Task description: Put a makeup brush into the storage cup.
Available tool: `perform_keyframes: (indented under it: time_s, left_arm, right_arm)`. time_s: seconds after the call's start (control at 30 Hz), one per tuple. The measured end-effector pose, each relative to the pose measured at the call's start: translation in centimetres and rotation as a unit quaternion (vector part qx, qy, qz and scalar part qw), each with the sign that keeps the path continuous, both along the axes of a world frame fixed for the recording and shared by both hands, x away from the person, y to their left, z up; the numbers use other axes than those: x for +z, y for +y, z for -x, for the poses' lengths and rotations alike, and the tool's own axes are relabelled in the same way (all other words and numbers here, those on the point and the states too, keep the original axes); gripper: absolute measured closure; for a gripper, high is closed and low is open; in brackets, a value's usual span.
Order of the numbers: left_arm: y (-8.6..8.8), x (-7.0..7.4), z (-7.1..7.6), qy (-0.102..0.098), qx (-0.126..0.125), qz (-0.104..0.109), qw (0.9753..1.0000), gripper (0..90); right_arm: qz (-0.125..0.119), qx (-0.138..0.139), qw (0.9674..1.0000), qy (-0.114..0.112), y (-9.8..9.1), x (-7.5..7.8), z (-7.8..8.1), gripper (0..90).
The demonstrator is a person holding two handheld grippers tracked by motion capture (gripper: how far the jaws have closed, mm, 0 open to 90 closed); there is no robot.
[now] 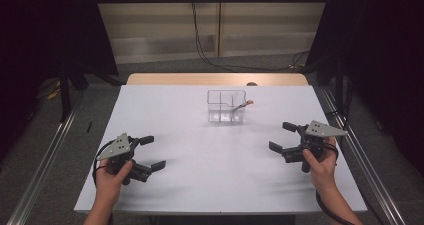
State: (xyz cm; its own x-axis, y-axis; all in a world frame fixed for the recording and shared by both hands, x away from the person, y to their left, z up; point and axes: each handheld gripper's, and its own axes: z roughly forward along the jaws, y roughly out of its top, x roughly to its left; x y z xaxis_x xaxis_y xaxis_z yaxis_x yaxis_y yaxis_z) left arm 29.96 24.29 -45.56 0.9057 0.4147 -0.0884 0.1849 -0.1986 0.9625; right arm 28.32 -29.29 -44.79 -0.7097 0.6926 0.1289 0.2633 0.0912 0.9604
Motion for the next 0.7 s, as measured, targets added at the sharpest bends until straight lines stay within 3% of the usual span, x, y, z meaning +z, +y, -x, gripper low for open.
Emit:
perform_keyframes:
  time_s: [0.7]
  left_arm:
    - [0.2,0.0,-0.1,-0.002,0.004,0.002,1.0,1.9]
  right_arm:
    - [0.014,-0.007,0.9999,0.006,-1.3,-0.4,1.6,2.5]
